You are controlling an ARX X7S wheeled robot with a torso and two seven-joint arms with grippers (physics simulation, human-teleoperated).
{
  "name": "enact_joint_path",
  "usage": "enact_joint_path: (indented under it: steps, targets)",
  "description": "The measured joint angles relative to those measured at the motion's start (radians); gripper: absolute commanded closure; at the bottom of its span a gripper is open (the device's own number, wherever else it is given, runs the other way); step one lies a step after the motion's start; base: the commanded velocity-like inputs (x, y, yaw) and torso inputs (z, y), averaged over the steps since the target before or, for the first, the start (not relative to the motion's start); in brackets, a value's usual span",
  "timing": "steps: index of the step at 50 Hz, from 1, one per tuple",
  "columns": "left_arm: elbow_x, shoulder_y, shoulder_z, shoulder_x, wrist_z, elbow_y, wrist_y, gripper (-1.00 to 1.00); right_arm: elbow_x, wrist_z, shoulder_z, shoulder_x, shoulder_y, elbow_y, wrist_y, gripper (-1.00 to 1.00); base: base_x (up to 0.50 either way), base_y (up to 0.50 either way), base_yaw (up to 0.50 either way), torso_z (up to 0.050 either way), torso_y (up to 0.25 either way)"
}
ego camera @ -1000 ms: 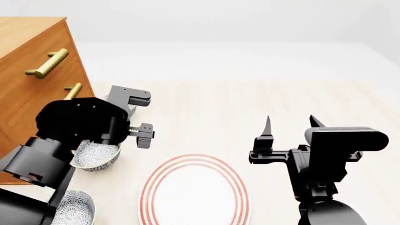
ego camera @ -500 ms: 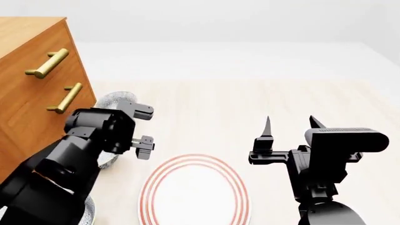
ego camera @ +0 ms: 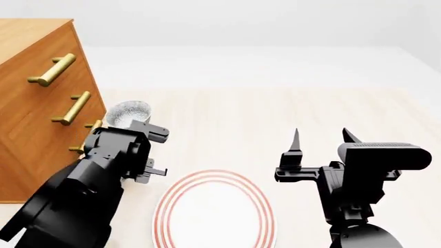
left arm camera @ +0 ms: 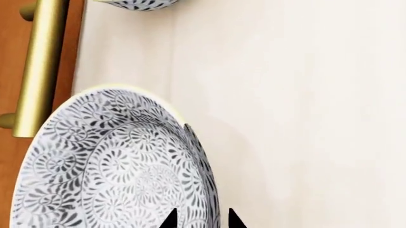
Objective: Put the bowl in the middle on the plate.
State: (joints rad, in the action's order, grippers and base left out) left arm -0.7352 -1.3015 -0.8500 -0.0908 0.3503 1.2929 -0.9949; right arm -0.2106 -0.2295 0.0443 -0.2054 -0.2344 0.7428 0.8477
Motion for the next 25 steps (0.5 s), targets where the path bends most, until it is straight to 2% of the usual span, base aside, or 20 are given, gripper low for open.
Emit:
enact_joint_path:
  steps: [19,25]
  targets:
    - [0.226,0.016,0.167,0.027,-0.06,0.011,-0.004,1.0,-0.013,-0.013,-0.005,-0.007,-0.005,0.017,0.009,-1.0,0.0,0.0,0.0,0.0,0.0]
    - [0.238,0.049,0.21,-0.013,-0.041,-0.16,-0.078,1.0,-0.017,-0.017,-0.009,-0.009,-0.003,0.023,0.008,-1.0,0.0,0.0,0.0,0.0,0.0]
